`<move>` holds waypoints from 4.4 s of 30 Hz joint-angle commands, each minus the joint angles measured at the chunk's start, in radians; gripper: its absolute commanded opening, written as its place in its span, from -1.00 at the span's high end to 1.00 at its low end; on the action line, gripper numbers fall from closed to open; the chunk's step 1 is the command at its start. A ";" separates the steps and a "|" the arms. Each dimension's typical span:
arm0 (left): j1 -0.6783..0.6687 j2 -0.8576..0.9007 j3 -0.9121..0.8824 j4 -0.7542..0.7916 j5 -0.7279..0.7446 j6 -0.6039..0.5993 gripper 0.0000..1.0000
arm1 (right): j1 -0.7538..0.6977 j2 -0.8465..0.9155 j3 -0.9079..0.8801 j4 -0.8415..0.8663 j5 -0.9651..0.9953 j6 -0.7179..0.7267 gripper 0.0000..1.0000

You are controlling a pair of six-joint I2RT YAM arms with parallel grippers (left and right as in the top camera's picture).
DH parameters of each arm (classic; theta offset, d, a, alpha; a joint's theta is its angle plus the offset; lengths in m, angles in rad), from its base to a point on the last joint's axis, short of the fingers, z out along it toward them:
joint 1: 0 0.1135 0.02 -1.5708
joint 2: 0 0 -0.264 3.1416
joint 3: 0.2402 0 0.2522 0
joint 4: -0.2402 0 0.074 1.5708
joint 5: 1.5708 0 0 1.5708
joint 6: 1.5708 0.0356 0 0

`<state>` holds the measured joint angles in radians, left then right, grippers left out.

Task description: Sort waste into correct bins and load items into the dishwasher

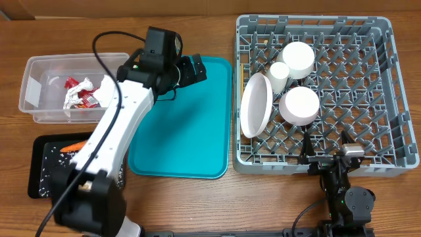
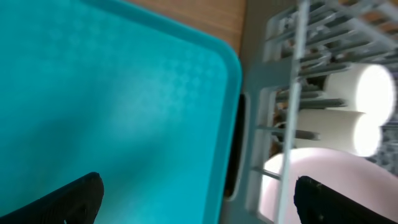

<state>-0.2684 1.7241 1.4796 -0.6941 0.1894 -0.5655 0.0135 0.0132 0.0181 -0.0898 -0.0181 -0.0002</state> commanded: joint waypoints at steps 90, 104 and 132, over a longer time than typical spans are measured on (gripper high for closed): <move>0.231 -1.720 -1.475 0.624 -0.267 0.480 -0.99 | -0.005 0.001 -0.010 0.005 0.008 -0.004 -1.00; 0.231 -1.720 -1.475 0.624 -0.267 0.480 -1.00 | -0.005 0.001 -0.010 0.005 0.008 -0.004 -1.00; 0.231 -1.720 -1.475 0.624 -0.267 0.480 -1.00 | -0.005 0.001 -0.010 0.005 0.008 -0.004 -1.00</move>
<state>-0.0448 0.0158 0.0090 -0.0711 -0.0887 -0.1005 0.0135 0.0158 0.0181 -0.0902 -0.0181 -0.0006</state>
